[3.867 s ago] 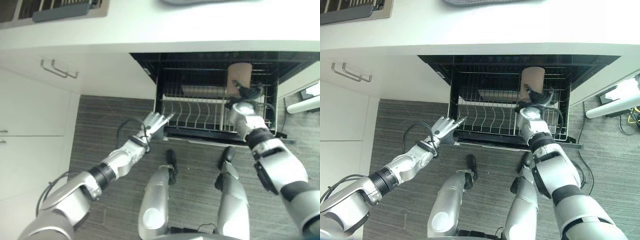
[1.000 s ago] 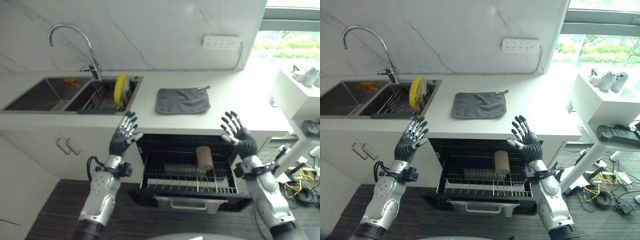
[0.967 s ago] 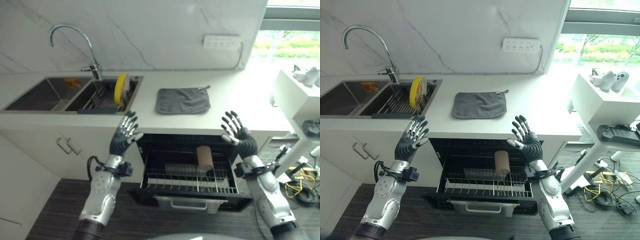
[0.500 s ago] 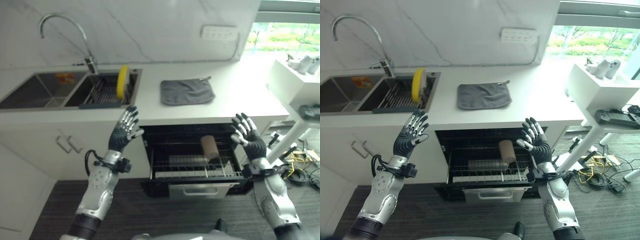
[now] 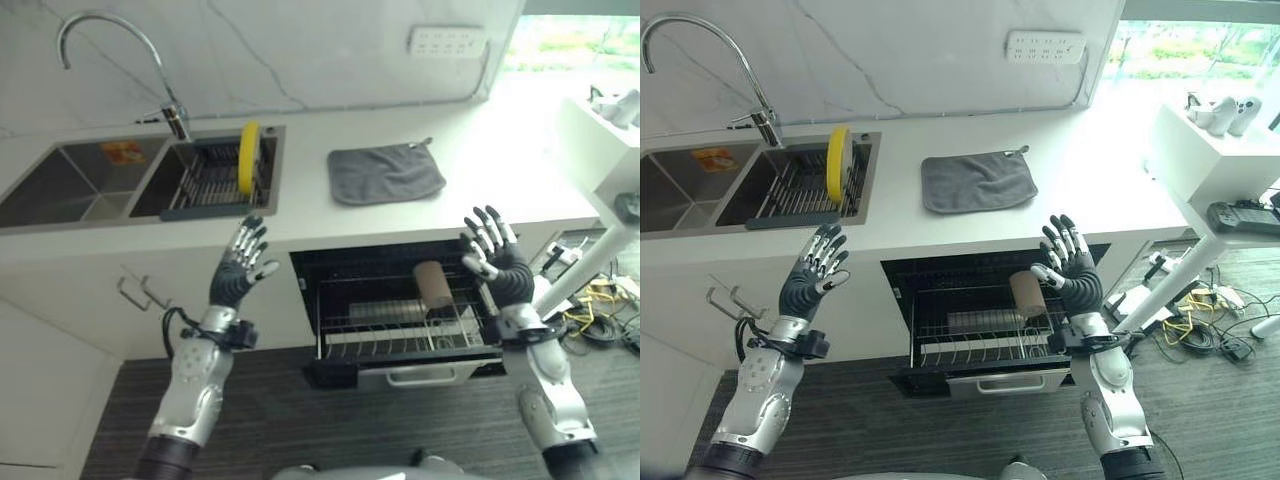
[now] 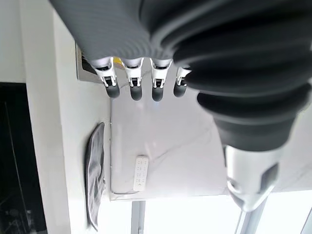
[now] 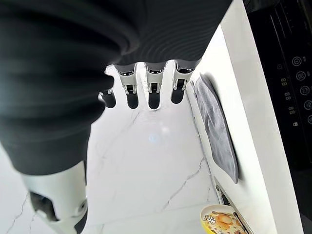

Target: Place the dishes in the dishwasher.

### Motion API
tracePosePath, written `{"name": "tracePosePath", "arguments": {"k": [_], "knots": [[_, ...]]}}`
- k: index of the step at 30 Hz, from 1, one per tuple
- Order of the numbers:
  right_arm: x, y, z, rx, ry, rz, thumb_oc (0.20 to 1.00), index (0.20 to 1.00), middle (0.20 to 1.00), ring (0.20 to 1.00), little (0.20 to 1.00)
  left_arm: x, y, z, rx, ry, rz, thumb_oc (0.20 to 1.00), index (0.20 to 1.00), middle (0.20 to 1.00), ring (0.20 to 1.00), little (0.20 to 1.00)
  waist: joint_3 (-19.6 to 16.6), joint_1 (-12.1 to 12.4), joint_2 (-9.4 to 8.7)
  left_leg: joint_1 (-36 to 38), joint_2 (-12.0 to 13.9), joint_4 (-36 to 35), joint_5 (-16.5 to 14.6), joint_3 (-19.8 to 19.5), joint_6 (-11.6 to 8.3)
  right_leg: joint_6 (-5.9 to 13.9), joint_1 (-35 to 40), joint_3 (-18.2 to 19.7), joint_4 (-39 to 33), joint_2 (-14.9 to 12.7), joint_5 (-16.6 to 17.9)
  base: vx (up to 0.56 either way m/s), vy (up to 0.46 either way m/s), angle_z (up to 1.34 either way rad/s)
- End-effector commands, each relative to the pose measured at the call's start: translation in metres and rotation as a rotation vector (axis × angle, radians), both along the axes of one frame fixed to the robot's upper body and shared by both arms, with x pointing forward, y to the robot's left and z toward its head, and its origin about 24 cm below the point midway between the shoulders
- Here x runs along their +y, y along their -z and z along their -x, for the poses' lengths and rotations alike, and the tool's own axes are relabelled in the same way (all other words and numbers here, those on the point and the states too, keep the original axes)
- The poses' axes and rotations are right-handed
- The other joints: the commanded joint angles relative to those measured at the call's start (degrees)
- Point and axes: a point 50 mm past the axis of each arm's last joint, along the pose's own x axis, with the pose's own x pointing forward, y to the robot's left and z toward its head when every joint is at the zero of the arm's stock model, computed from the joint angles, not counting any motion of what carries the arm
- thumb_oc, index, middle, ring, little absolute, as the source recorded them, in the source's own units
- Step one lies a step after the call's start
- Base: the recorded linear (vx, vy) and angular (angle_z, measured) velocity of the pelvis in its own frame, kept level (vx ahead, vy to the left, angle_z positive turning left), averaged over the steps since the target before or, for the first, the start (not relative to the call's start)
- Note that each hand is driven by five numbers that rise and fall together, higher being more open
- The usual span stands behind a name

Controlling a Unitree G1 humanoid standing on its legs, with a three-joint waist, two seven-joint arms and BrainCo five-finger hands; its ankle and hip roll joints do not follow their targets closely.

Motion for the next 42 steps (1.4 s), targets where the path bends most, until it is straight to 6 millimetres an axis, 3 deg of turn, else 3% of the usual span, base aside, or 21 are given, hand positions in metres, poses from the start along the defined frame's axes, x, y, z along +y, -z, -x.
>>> {"name": "tracePosePath", "arguments": {"k": [1,2,3,6,7,9,11,14,15,17,18,19,21,22,23,28,30,33,34,38,42], "knots": [[-0.002,-0.036,-0.013,-0.175,-0.018,-0.032,1.0,1.0,1.0,1.0,1.0,-0.006,-0.029,-0.006,-0.155,0.023,-0.047,1.0,1.0,1.0,1.0,1.0,0.14,0.78,-1.55,-8.17,-0.21,11.97,0.76,0.65,-2.49,-1.81,5.34,-0.61,-1.51,2.82,-1.09,-0.05,0.112,-0.09],[-0.002,-0.036,-0.014,-0.176,-0.02,-0.032,1.0,1.0,1.0,1.0,1.0,-0.007,-0.029,-0.007,-0.156,0.022,-0.044,1.0,1.0,1.0,1.0,1.0,0.17,0.78,-1.41,-8.36,0.68,11.4,1.32,0.89,-2.74,-1.82,5.51,-0.56,-1.7,2.8,-1.13,0.0,0.297,-0.17],[0.002,-0.033,-0.013,-0.176,-0.027,-0.017,1.0,1.0,1.0,1.0,1.0,-0.003,-0.029,-0.006,-0.152,0.006,-0.016,1.0,1.0,1.0,1.0,1.0,-0.1,0.65,-0.55,-7.79,4.05,6.78,4.84,1.02,-3.81,-1.39,6.23,-0.12,-2.91,2.56,-1.01,0.03,0.268,-0.15],[0.001,-0.031,-0.011,-0.169,-0.019,-0.008,1.0,1.0,1.0,1.0,1.0,0.001,-0.028,-0.004,-0.144,0.004,0.008,1.0,1.0,1.0,1.0,1.0,-0.6,0.41,0.16,-6.71,7.21,1.26,8.83,1.0,-5.29,-0.98,7.07,-0.09,-4.1,2.23,-0.89,0.06,0.327,-0.05],[-0.003,-0.031,-0.008,-0.166,-0.007,-0.002,1.0,1.0,1.0,1.0,1.0,0.002,-0.027,-0.002,-0.138,0.014,0.018,1.0,1.0,1.0,1.0,1.0,-0.93,-0.04,0.6,-6.02,9.97,-2.27,12.43,1.49,-6.7,-0.66,7.47,-0.29,-4.24,1.7,-0.93,0.07,0.457,0.0],[-0.012,-0.032,-0.003,-0.18,0.021,0.006,1.0,1.0,1.0,1.0,1.0,0.0,-0.023,0.002,-0.128,0.037,0.021,1.0,1.0,1.0,1.0,1.0,-1.38,-1.08,1.01,-4.31,14.69,-5.31,16.06,2.73,-8.46,0.08,6.97,-1.06,-2.32,-0.36,-1.43,0.08,0.595,0.0],[-0.015,-0.032,-0.001,-0.179,0.031,0.008,1.0,1.0,1.0,1.0,1.0,0.0,-0.022,0.002,-0.124,0.044,0.023,1.0,1.0,1.0,1.0,1.0,-1.49,-1.4,1.17,-3.61,15.92,-5.75,16.99,2.72,-8.86,0.26,6.49,-0.97,-0.61,-1.11,-2.14,0.07,0.486,-0.05],[-0.021,-0.034,-0.001,-0.178,0.051,0.015,1.0,1.0,1.0,1.0,1.0,0.001,-0.021,0.003,-0.124,0.056,0.026,1.0,1.0,1.0,1.0,1.0,-1.71,-1.65,1.55,-2.82,18.01,-5.8,18.46,0.13,-9.45,0.66,4.9,0.66,3.58,-2.98,-3.61,0.07,0.632,0.01],[-0.025,-0.038,0.0,-0.19,0.078,0.033,1.0,1.0,1.0,1.0,1.0,0.001,-0.023,0.004,-0.132,0.075,0.021,1.0,1.0,1.0,1.0,1.0,-1.37,-1.41,2.01,-3.86,18.82,-3.57,18.46,-6.35,-9.61,1.43,1.71,5.29,10.41,-5.82,-6.3,0.07,0.879,-0.1],[-0.028,-0.04,-0.001,-0.193,0.089,0.036,1.0,1.0,1.0,1.0,1.0,0.001,-0.024,0.004,-0.132,0.083,0.016,1.0,1.0,1.0,1.0,1.0,-1.27,-1.44,1.85,-3.97,17.93,-1.97,15.72,-7.01,-9.02,2.06,1.0,6.35,12.4,-7.21,-7.18,0.02,0.713,-0.31],[-0.033,-0.041,-0.001,-0.194,0.117,0.024,1.0,1.0,1.0,1.0,1.0,-0.004,-0.024,-0.001,-0.126,0.109,-0.016,1.0,1.0,1.0,1.0,1.0,-1.1,-1.48,1.34,-4.29,15.19,0.07,9.64,-6.59,-7.86,3.69,0.7,6.65,13.93,-10.59,-6.9,-0.01,0.64,-0.34],[-0.036,-0.04,0.001,-0.195,0.137,0.015,1.0,1.0,1.0,1.0,1.0,-0.008,-0.026,-0.004,-0.13,0.123,-0.032,1.0,1.0,1.0,1.0,1.0,-1.01,-1.61,1.1,-4.54,13.85,0.92,8.21,-5.92,-7.31,4.19,0.95,6.19,14.06,-12.36,-5.86,-0.02,0.714,-0.26],[-0.041,-0.035,0.007,-0.191,0.17,-0.009,1.0,1.0,1.0,1.0,1.0,-0.016,-0.026,-0.009,-0.123,0.148,-0.065,1.0,1.0,1.0,1.0,1.0,-0.72,-1.65,0.41,-5.37,9.87,3.04,5.19,-6.38,-5.75,4.64,1.26,6.47,13.47,-15.47,-0.99,-0.04,0.532,-0.06],[-0.041,-0.03,0.011,-0.183,0.146,-0.052,1.0,1.0,1.0,1.0,1.0,-0.016,-0.024,-0.008,-0.116,0.142,-0.086,1.0,1.0,1.0,1.0,1.0,-0.19,-1.23,-0.26,-5.09,6.28,4.3,2.31,-5.0,-3.47,4.71,0.12,5.64,13.23,-17.06,5.3,-0.08,0.473,0.0],[-0.039,-0.03,0.011,-0.184,0.136,-0.055,1.0,1.0,1.0,1.0,1.0,-0.014,-0.024,-0.007,-0.115,0.137,-0.093,1.0,1.0,1.0,1.0,1.0,-0.03,-0.98,-0.3,-4.53,5.63,3.77,2.05,-4.28,-2.96,4.93,-0.32,5.07,13.3,-16.98,6.39,-0.13,0.451,-0.14],[-0.019,-0.032,0.009,-0.163,0.081,-0.059,1.0,1.0,1.0,1.0,1.0,0.009,-0.029,-0.007,-0.103,0.087,-0.085,1.0,1.0,1.0,1.0,1.0,0.65,-0.07,0.06,-1.2,0.66,-1.09,0.72,0.91,-0.24,4.73,-2.15,-0.89,12.1,-9.61,5.57,-0.07,0.264,-0.45],[-0.017,-0.03,0.007,-0.157,0.075,-0.065,1.0,1.0,1.0,1.0,1.0,0.011,-0.027,-0.007,-0.101,0.08,-0.083,1.0,1.0,1.0,1.0,1.0,0.71,0.0,-0.01,-0.22,-0.17,-2.64,0.82,1.43,-0.03,4.44,-2.41,-2.25,11.39,-7.75,5.19,-0.03,0.084,-0.56],[-0.008,-0.028,0.003,-0.162,0.051,-0.067,1.0,1.0,1.0,1.0,1.0,0.005,-0.026,-0.006,-0.108,0.08,-0.094,1.0,1.0,1.0,1.0,1.0,0.77,-0.22,-0.6,0.9,-2.14,-4.98,0.8,0.84,0.58,3.96,-2.66,-2.96,8.03,-2.03,4.79,-0.01,-0.018,-0.26],[-0.007,-0.028,0.002,-0.165,0.052,-0.059,1.0,1.0,1.0,1.0,1.0,0.002,-0.024,-0.005,-0.107,0.087,-0.102,1.0,1.0,1.0,1.0,1.0,0.4,-0.09,-0.61,0.95,-2.07,-5.81,1.09,0.68,0.59,2.71,-1.2,-3.11,5.55,-0.44,2.67,-0.01,-0.118,-0.11],[-0.007,-0.031,-0.004,-0.175,0.038,-0.056,1.0,1.0,1.0,1.0,1.0,-0.004,-0.022,-0.004,-0.115,0.091,-0.088,1.0,1.0,1.0,1.0,1.0,-0.5,0.22,-1.11,0.41,-1.08,-4.81,1.46,1.61,-0.62,0.93,2.59,-2.51,-1.69,2.81,0.86,0.0,-0.15,0.02],[-0.004,-0.036,-0.009,-0.18,0.0,-0.019,1.0,1.0,1.0,1.0,1.0,-0.008,-0.022,-0.003,-0.119,0.075,-0.071,1.0,1.0,1.0,1.0,1.0,-0.6,1.11,-2.23,-4.53,-0.13,6.34,-0.12,1.53,-2.52,-0.77,5.42,-1.92,-5.48,2.93,1.23,0.01,-0.097,-0.16]]}}
